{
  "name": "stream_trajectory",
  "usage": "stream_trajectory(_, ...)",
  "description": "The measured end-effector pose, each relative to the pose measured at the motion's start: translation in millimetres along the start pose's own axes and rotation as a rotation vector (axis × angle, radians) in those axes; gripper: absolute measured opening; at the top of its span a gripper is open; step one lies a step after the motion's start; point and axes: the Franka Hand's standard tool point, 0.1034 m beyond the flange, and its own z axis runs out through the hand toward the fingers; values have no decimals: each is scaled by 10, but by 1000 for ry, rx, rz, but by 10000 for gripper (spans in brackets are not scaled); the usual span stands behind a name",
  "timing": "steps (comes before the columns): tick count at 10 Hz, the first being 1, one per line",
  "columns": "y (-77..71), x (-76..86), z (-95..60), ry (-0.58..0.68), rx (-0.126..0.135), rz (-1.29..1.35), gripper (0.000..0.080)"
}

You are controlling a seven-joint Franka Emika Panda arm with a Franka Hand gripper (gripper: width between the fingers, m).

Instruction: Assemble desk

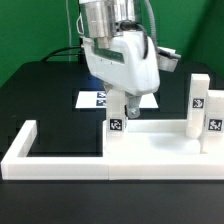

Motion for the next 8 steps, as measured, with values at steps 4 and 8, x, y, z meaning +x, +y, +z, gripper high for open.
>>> stream_trajectory(4, 36, 71, -35, -1, -47, -508, 649)
stream_trajectory(8, 45, 148, -62, -5, -45, -777, 561)
